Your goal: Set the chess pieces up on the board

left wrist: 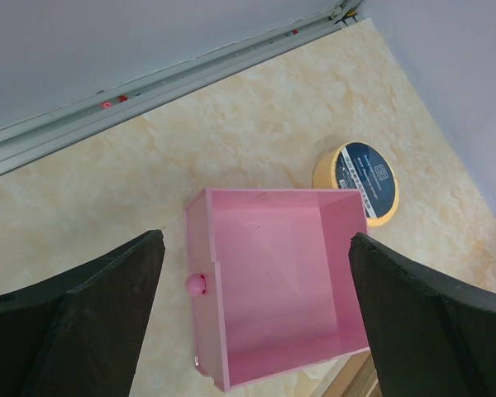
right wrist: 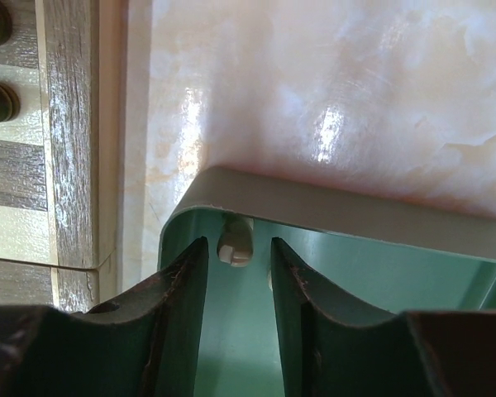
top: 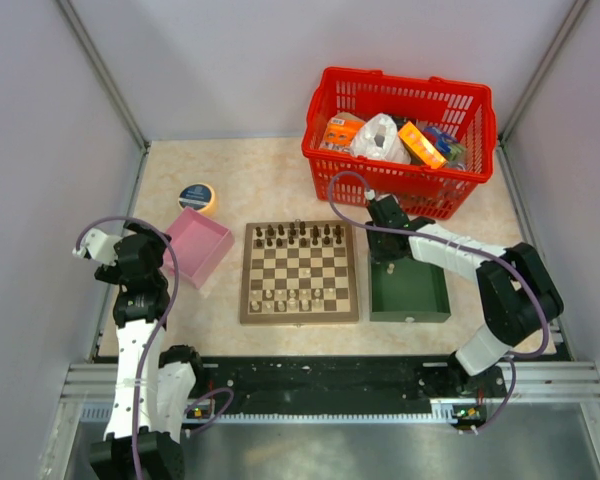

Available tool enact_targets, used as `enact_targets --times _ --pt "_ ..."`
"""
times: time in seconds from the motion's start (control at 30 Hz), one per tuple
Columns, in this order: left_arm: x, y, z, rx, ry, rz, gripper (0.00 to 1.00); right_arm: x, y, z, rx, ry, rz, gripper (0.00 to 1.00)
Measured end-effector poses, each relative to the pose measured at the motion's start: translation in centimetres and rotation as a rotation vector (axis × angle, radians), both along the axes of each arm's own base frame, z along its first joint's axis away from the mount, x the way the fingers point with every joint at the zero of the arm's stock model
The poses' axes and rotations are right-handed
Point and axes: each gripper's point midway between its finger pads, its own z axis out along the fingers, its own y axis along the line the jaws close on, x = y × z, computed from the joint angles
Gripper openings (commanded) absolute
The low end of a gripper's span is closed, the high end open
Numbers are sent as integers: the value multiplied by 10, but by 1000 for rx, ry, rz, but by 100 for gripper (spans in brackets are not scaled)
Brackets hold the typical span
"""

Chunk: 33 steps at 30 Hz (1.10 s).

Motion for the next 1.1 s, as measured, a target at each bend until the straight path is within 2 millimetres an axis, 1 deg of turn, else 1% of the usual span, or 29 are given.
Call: enact_targets --times 0.03,0.17,0.37,0.47,0.53,0.67,0.9,1.0,1.07,1.1 --pt "0 0 0 0 0 0 99 1 0 0 1 -3 2 32" --pt "0 0 0 0 0 0 99 2 1 0 0 -9 9 32" --pt "0 0 0 0 0 0 99 4 2 0 -2 -13 21 26" --pt "0 0 0 0 0 0 99 3 1 -2 -8 -9 26 25" --pt "0 0 0 0 0 0 99 3 1 -2 -9 -7 26 22" --pt "0 0 0 0 0 0 99 3 1 -2 -12 -7 31 20" --pt "0 0 0 0 1 0 99 1 0 -2 -16 -3 33 20" --pt "0 0 0 0 1 0 99 -3 -3 7 -16 -7 35 20" --pt "0 0 0 0 1 0 99 -4 -4 22 -5 -29 36 19" --pt "0 0 0 -1 0 0 99 -4 -4 33 7 -51 38 18"
